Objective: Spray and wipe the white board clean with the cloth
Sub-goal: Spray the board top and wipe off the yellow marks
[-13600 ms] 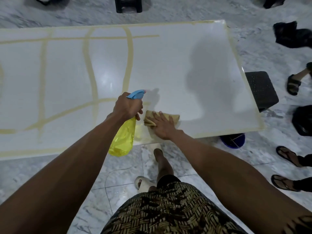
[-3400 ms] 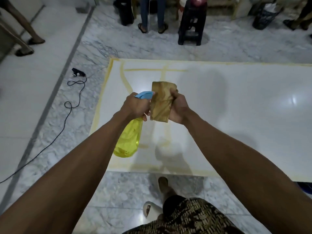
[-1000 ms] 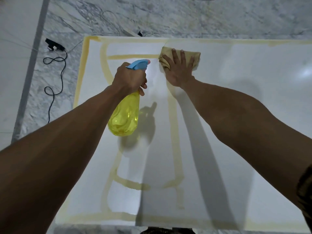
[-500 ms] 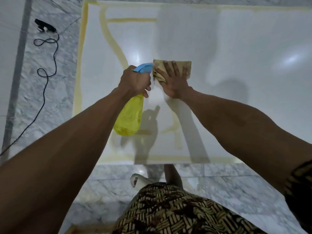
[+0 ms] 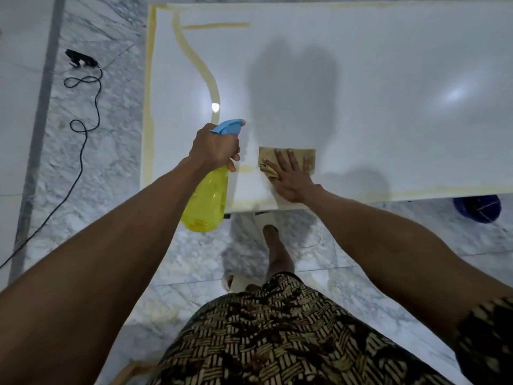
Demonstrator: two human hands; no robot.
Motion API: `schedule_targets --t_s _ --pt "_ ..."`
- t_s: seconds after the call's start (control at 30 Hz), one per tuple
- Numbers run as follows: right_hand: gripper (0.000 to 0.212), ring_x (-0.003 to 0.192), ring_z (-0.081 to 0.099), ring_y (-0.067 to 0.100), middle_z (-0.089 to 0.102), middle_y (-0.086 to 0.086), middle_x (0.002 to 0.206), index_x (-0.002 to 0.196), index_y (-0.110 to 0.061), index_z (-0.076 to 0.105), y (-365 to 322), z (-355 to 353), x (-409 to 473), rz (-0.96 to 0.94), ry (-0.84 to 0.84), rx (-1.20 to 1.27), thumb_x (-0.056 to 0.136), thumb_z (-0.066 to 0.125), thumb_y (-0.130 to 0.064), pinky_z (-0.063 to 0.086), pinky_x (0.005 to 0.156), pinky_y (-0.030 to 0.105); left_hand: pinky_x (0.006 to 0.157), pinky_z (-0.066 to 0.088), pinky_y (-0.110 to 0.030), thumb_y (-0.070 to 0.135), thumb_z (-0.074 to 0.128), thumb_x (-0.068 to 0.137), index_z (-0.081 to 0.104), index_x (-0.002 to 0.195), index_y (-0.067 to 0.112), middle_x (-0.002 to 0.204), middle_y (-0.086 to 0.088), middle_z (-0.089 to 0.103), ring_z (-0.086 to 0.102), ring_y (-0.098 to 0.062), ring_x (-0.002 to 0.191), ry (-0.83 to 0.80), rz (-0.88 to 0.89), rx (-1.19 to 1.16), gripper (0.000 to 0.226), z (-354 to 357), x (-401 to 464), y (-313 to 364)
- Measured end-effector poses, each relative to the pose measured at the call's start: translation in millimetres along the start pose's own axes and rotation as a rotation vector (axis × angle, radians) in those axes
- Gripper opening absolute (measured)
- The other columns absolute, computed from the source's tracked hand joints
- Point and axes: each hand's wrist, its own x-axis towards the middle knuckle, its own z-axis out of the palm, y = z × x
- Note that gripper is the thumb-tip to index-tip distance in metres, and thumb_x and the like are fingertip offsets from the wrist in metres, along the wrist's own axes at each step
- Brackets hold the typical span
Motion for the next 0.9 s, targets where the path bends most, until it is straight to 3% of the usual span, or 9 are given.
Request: schedule_targets --t_s 0.17,0.27,0.33,0.4,0.47,0.57,0.67,0.73,0.9 --pt "0.056 0.150 -0.022 0.026 -0.020 -0.007 0.163 0.155 -0.041 -0.003 -26 12 -41 0.062 -0.116 0.138 0.104 0.019 -0.052 -0.014 0.115 0.060 0.057 0.062 -0.035 0.004 0.050 0.098 0.072 0.134 0.024 0.084 -0.014 0.068 0.074 -0.034 0.077 0.007 0.010 0.032 0.047 -14 -25 -2" --pt "0.058 0.152 -0.014 0.021 -0.012 -0.008 0.165 0.157 -0.031 -0.001 -34 -3 -58 0.066 -0.227 0.250 0.105 0.019 -0.049 -0.008 0.119 0.056 0.050 0.058 -0.030 0.004 0.051 0.098 0.073 0.121 0.020 0.083 -0.014 0.069 0.073 -0.020 0.059 0.008 0.028 0.028 0.035 -19 -34 2" --pt "0.058 0.150 0.013 0.018 0.017 -0.006 0.162 0.157 -0.024 0.016 -36 -27 -65 0.030 -0.294 0.368 0.105 0.026 -0.048 0.007 0.120 0.051 0.053 0.059 -0.031 0.004 0.052 0.098 0.073 0.117 0.022 0.082 -0.014 0.070 0.074 -0.023 0.062 0.019 0.052 0.017 0.033 -28 -40 11" --pt "0.053 0.133 0.045 0.024 0.052 0.000 0.138 0.141 -0.021 0.048 -32 -53 -62 0.073 -0.334 0.581 0.100 0.036 -0.053 0.031 0.110 0.046 0.056 0.060 -0.033 0.004 0.052 0.095 0.074 0.108 0.018 0.078 -0.013 0.070 0.075 -0.031 0.069 0.029 0.064 -0.003 0.030 -37 -40 20" --pt "0.044 0.120 0.057 0.030 0.063 0.005 0.120 0.122 -0.013 0.059 -32 -88 -48 0.049 -0.325 0.726 0.101 0.037 -0.045 0.042 0.103 0.043 0.052 0.058 -0.031 0.003 0.052 0.095 0.073 0.101 0.014 0.078 -0.014 0.070 0.072 -0.030 0.065 0.055 0.079 -0.008 0.025 -50 -38 33" --pt "0.038 0.108 0.062 0.021 0.066 0.004 0.114 0.114 -0.015 0.061 -42 -149 -23 0.027 -0.291 0.960 0.104 0.035 -0.041 0.046 0.102 0.041 0.054 0.058 -0.032 0.008 0.054 0.092 0.073 0.118 0.008 0.079 -0.015 0.073 0.071 -0.030 0.061 0.093 0.087 -0.032 0.032 -72 -25 50" --pt "0.036 0.103 0.064 0.023 0.067 0.009 0.111 0.110 -0.015 0.061 -61 -205 13 -0.013 -0.189 1.065 0.105 0.035 -0.040 0.050 0.095 0.039 0.058 0.061 -0.036 0.021 0.056 0.078 0.073 0.118 0.003 0.078 -0.015 0.075 0.075 -0.036 0.065 0.105 0.086 -0.036 0.047 -96 -4 67" --pt "0.040 0.107 0.065 0.026 0.067 0.014 0.118 0.119 -0.008 0.058 -64 -228 50 -0.020 -0.134 1.079 0.105 0.034 -0.037 0.050 0.096 0.041 0.056 0.062 -0.036 0.025 0.054 0.075 0.070 0.128 0.009 0.081 -0.015 0.074 0.077 -0.036 0.070 0.123 0.082 -0.062 0.058 -113 18 75" --pt "0.046 0.105 0.061 0.026 0.063 0.011 0.119 0.124 -0.004 0.055 -58 -257 144 0.056 0.060 0.909 0.102 0.038 -0.040 0.050 0.092 0.038 0.046 0.056 -0.029 0.010 0.050 0.098 0.071 0.132 0.021 0.088 -0.016 0.070 0.073 -0.027 0.071 0.114 0.064 -0.077 0.041 -144 88 80"
